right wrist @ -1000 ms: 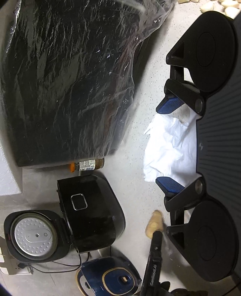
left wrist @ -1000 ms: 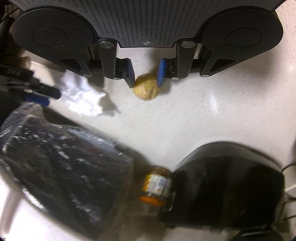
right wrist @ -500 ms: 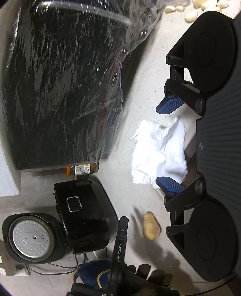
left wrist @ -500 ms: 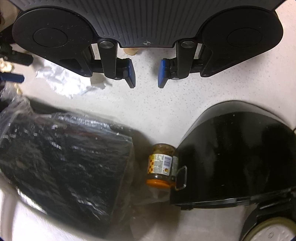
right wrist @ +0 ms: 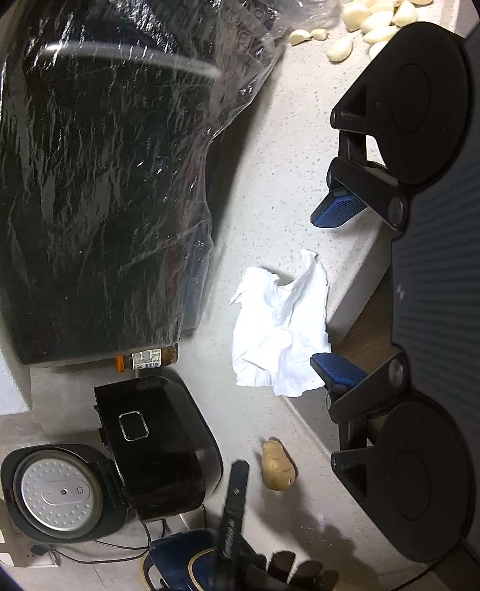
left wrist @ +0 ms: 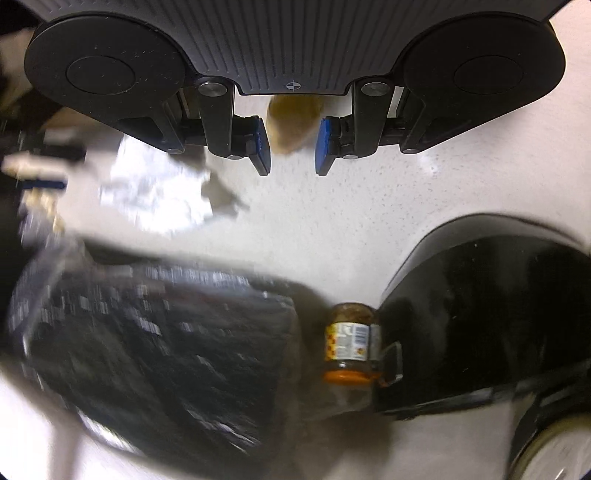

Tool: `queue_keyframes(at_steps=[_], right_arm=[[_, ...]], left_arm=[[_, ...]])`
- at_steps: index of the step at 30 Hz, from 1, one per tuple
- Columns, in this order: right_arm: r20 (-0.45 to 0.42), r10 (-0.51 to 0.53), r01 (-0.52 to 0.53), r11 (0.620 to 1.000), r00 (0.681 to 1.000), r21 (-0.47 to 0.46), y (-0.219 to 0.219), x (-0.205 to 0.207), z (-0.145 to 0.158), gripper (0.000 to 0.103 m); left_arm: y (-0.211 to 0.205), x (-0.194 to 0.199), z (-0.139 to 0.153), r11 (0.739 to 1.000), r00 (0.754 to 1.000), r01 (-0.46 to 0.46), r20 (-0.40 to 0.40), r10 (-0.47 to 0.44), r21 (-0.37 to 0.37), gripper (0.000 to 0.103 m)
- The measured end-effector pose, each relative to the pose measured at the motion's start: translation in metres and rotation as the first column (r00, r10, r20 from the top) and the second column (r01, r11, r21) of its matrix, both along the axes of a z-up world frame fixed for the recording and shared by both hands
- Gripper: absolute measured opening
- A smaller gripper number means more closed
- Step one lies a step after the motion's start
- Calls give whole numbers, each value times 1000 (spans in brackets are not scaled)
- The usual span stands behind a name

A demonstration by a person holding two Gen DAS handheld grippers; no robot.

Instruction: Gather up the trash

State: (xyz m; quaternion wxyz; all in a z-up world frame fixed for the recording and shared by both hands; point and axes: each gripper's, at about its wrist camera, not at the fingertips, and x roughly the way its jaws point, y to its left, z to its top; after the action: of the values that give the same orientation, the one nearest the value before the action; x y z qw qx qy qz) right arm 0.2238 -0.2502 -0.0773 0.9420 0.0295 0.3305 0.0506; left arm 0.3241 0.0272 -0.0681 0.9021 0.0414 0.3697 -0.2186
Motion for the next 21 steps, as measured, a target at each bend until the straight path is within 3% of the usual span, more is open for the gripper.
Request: queue_keyframes(at_steps=[3,10,16,21], right_arm=[[-8,-6,6,1000,1000,4,-2,-1,-1,76],[-7,30,-30,1000,1000,0,3,-4,-1,76],[-35,46,-47,999,998,-27,6,-9,-9,76],[2,98,-98,990,995,-98,17,-15,-5,76]], left_arm=[[-16,-7,-6,991,999,29,9,-31,128,37],[-27,-2,-19,982,1000,16,-8,-15,188,43],[-22,3,-30,993,999,-10,-50,16,117,43],[-7,-2,-24,997,995,-72,-65,74,24,42]])
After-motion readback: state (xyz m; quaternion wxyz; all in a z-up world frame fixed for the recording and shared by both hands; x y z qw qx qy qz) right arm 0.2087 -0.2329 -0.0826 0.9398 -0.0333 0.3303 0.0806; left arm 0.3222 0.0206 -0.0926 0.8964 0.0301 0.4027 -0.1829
